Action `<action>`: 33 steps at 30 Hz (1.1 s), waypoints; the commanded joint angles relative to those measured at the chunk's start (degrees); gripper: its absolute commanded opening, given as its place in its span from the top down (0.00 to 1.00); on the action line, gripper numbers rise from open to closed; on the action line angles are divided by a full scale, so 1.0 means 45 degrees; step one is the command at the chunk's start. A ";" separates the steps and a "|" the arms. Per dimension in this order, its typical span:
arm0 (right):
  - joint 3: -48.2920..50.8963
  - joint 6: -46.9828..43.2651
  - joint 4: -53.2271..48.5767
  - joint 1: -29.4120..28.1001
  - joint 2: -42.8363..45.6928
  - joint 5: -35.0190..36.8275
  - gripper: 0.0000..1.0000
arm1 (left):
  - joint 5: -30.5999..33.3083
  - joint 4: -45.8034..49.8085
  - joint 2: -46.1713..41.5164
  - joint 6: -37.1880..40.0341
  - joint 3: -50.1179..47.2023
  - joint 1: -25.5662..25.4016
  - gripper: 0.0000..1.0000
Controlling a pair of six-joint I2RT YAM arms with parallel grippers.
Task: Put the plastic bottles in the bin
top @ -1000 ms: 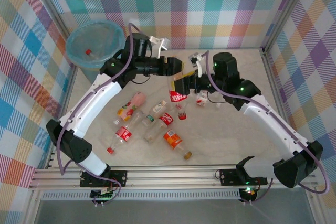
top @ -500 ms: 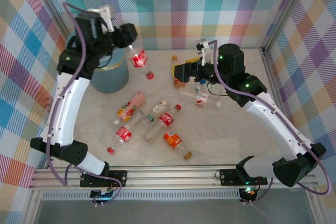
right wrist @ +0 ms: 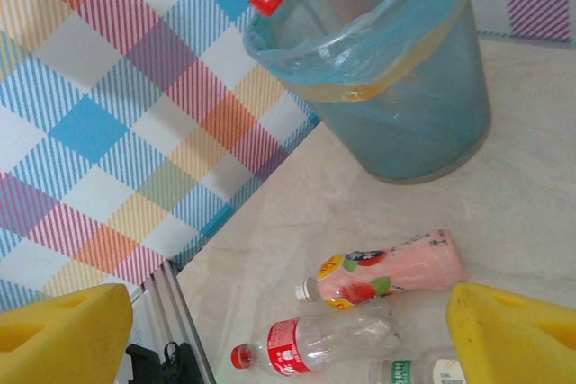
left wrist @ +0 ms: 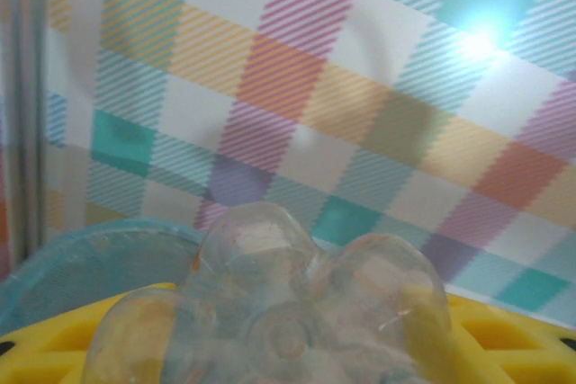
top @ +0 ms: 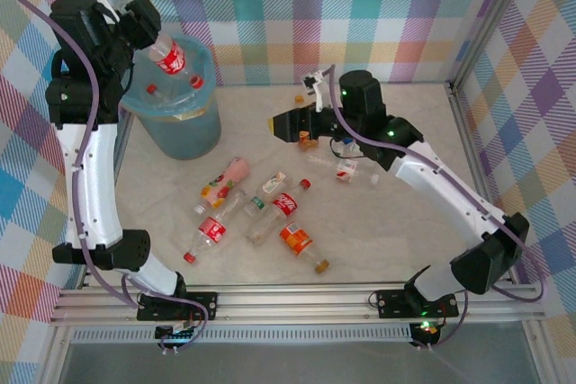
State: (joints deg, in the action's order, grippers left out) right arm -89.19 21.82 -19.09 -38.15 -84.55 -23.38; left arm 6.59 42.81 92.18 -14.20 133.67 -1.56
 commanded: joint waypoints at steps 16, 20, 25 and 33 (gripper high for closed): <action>-0.1431 -0.0289 -0.0517 -0.1032 -0.1027 -0.0059 0.11 | -0.0552 -0.1466 0.3867 0.2052 0.0365 0.1810 0.49; -0.1277 -0.0261 -0.0586 -0.1090 -0.1083 -0.0069 0.11 | -0.1431 -0.1314 0.4369 0.2215 -0.0251 0.1812 0.48; -0.1001 -0.0179 -0.0633 -0.1117 -0.1006 -0.0011 0.10 | -0.2539 -0.1324 0.4898 0.2646 -0.1148 0.1812 0.48; -0.0300 -0.0104 -0.0402 -0.1151 -0.0963 -0.0032 0.10 | -0.3261 -0.1134 0.5665 0.3884 -0.1892 0.1812 0.43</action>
State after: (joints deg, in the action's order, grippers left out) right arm -91.26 21.63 -21.78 -42.85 -89.43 -23.40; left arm -5.54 37.45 117.30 -0.01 126.19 6.22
